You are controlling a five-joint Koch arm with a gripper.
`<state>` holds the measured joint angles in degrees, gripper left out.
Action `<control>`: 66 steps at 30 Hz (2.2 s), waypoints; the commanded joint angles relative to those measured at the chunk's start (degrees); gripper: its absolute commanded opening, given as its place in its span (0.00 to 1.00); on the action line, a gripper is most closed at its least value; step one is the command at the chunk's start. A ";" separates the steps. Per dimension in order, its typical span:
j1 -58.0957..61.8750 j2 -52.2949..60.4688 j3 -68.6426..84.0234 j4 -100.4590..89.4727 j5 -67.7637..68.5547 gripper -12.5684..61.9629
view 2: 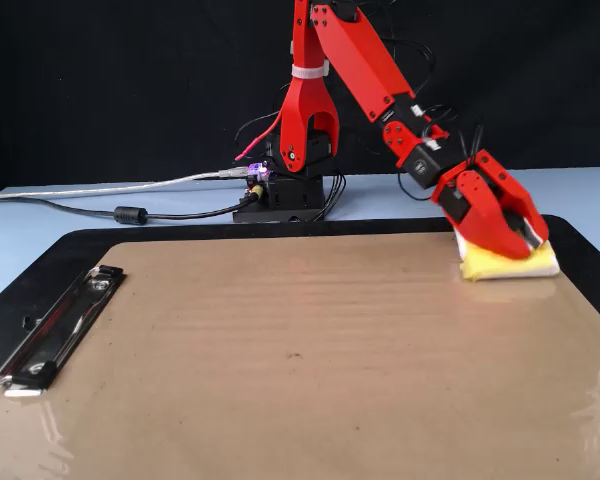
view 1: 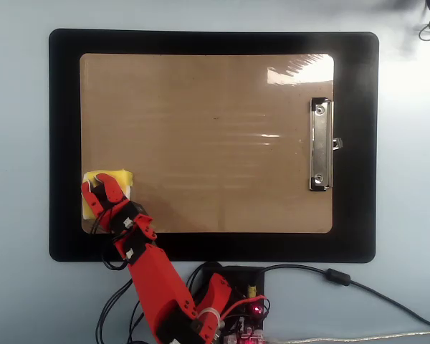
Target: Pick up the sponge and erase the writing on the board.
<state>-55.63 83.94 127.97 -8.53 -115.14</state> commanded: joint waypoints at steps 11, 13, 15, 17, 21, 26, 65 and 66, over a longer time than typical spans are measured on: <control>-2.37 2.37 3.87 2.29 -3.60 0.06; -2.55 2.64 4.13 2.64 -3.60 0.07; -2.55 2.55 3.78 2.11 -3.52 0.31; -2.55 2.55 3.60 2.02 -3.52 0.55; -1.93 5.36 3.34 2.11 -4.04 0.62; -1.85 14.24 3.60 2.64 -3.96 0.63; 45.44 50.45 12.57 100.11 25.58 0.63; 45.44 50.45 12.57 100.11 25.58 0.63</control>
<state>-9.93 132.19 140.27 89.12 -88.86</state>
